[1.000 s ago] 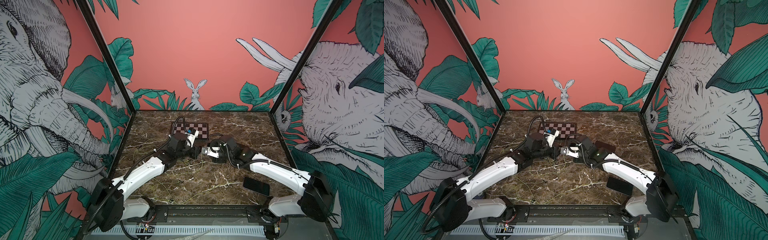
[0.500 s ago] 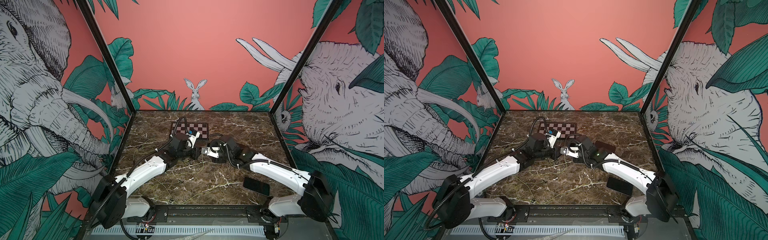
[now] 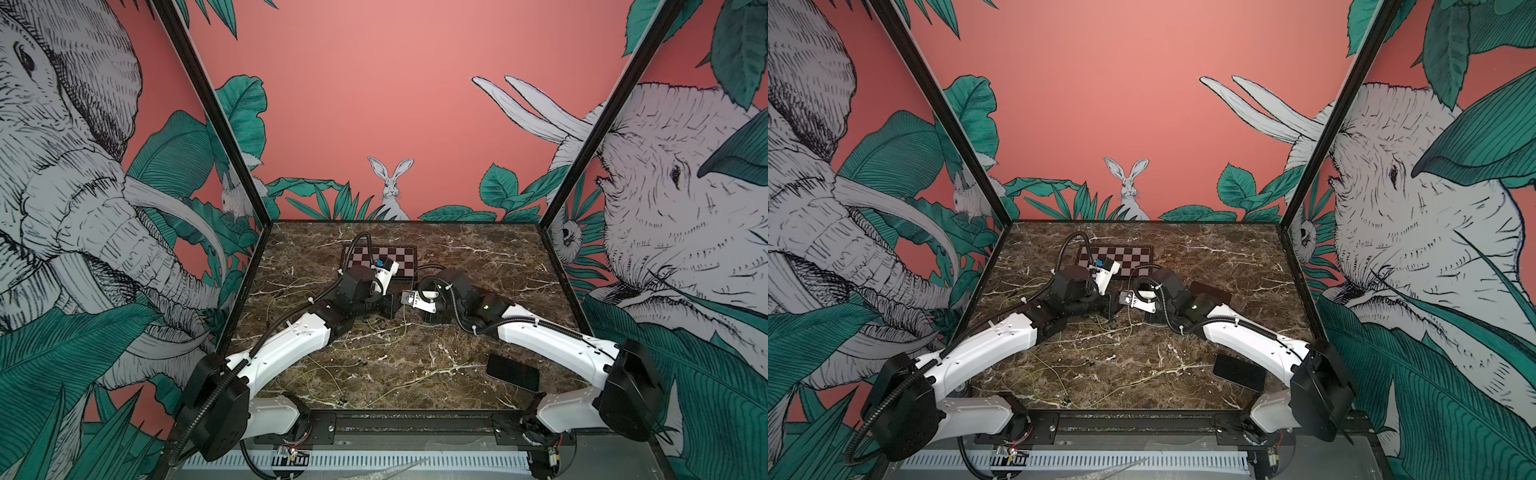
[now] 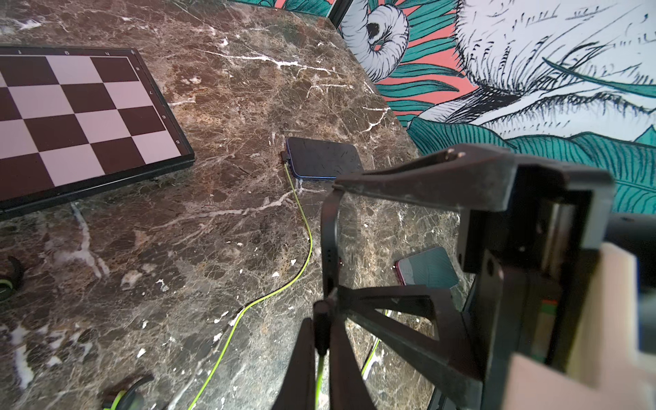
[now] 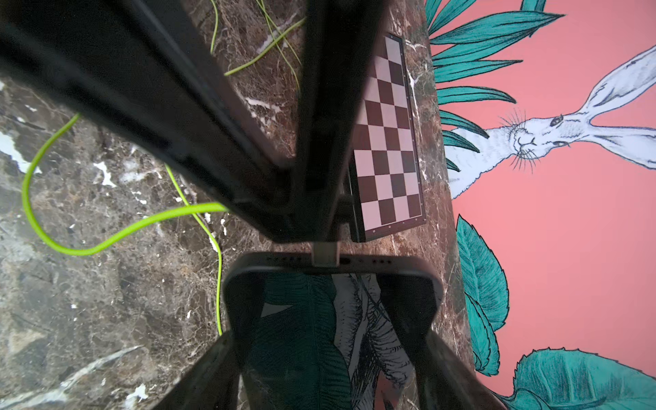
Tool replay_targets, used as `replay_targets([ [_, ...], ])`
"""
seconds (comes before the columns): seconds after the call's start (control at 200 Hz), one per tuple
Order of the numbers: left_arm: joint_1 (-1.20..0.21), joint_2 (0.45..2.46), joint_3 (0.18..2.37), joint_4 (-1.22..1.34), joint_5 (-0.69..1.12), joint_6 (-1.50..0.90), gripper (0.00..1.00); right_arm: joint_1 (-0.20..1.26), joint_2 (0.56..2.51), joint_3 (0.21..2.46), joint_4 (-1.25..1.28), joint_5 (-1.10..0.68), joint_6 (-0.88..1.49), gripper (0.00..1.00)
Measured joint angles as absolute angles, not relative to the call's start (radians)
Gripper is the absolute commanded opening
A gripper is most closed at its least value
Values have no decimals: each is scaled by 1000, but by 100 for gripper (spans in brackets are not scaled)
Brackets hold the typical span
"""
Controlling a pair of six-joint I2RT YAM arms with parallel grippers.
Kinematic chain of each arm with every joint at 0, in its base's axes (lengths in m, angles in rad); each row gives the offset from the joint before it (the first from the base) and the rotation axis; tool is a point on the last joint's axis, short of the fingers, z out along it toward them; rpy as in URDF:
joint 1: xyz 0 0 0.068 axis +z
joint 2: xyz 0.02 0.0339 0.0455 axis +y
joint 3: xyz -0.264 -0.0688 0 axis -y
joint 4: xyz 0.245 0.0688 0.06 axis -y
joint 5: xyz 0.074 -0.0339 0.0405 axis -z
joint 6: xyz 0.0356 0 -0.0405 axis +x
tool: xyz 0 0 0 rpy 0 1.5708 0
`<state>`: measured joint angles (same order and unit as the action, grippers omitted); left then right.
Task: Plug wired earphones into phones
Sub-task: Insert the wired earphone into the phone.
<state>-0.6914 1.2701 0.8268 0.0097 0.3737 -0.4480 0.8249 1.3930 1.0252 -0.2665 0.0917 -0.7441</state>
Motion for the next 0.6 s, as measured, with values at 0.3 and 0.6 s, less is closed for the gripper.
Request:
replay_targets([
  [0.3, -691, 1270, 827, 5, 355, -446, 0, 825, 1394, 1026, -266, 93, -744, 63],
  [0.6, -691, 1270, 827, 7, 359, -448, 0, 825, 1394, 1026, -266, 89, -743, 63],
])
